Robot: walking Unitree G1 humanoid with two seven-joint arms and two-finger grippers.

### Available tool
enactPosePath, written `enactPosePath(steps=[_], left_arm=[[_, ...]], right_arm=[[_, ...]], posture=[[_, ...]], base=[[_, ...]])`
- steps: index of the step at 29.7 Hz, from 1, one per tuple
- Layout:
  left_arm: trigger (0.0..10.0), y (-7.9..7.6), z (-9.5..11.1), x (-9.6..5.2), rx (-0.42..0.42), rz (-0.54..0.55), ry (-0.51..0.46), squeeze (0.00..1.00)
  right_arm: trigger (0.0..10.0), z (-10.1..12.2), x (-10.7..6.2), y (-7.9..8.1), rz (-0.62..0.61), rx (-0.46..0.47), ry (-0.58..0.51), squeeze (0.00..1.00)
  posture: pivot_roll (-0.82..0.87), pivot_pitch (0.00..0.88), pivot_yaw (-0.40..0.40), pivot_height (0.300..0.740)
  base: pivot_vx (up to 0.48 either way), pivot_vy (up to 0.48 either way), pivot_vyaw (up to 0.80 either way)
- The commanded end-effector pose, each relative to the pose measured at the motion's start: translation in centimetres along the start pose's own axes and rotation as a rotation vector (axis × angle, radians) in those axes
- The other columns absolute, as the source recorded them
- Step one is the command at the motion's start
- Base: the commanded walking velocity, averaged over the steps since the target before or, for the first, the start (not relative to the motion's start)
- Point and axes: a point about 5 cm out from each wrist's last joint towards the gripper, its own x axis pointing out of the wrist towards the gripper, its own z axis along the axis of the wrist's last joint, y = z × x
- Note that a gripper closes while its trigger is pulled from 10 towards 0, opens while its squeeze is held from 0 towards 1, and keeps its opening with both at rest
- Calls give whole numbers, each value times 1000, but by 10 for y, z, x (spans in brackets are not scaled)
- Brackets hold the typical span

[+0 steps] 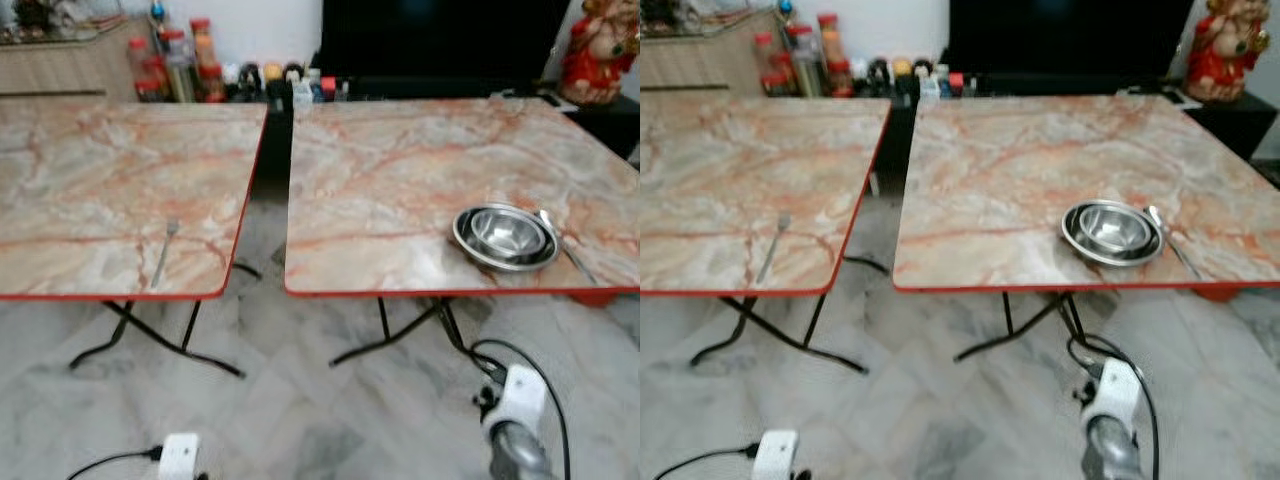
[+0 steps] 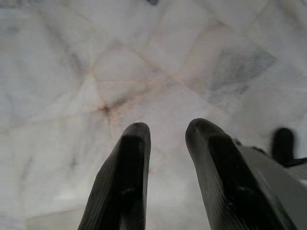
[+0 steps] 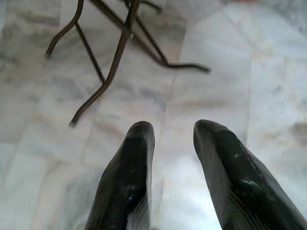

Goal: Setting the table

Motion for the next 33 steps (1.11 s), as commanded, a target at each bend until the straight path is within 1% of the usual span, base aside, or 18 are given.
enactPosePath(steps=[1, 6, 9, 11, 15, 18, 21, 26, 33], left_arm=[[10000, -5, 0, 1, -8, -15, 12, 0], [10000, -5, 0, 1, -7, -14, 13, 0], [10000, -5, 0, 1, -5, -14, 15, 0], [10000, -5, 0, 1, -5, -13, 17, 0], [10000, -5, 0, 1, -4, -14, 19, 0], [10000, -5, -1, 1, -2, -13, 23, 0], [10000, -5, -1, 1, -2, -12, 25, 0], [10000, -4, -2, 0, -1, -11, 28, 0], [10000, -5, -4, 0, 8, -15, 31, 0]], right_arm=[[10000, -6, -1, -1, 26, -1, 41, 0], [10000, -16, -3, 0, 59, -12, 90, 0], [10000, -33, -8, -5, 61, -35, 154, 0], [10000, -40, -10, -7, 63, -46, 180, 0], [10000, -43, -11, -9, 63, -49, 194, 0], [10000, -47, -13, -14, 43, -2, 200, 0], [10000, -49, -14, -17, 37, 9, 201, 0], [10000, -47, -13, -12, 46, 17, 187, 0], [10000, -47, -13, -12, 54, 16, 176, 0]], posture=[[16, 0, 4, 736], [17, 0, 5, 736], [18, 0, 3, 736], [18, 0, 3, 736], [20, 0, 4, 736], [23, 0, 3, 736], [26, 0, 2, 736], [25, 0, 1, 736], [29, 0, 1, 736]], base=[[0, 326, 0], [0, 349, 0], [0, 359, 0], [0, 356, 0], [0, 354, 0], [0, 356, 0], [0, 358, 0], [0, 455, 0], [0, 480, 0]])
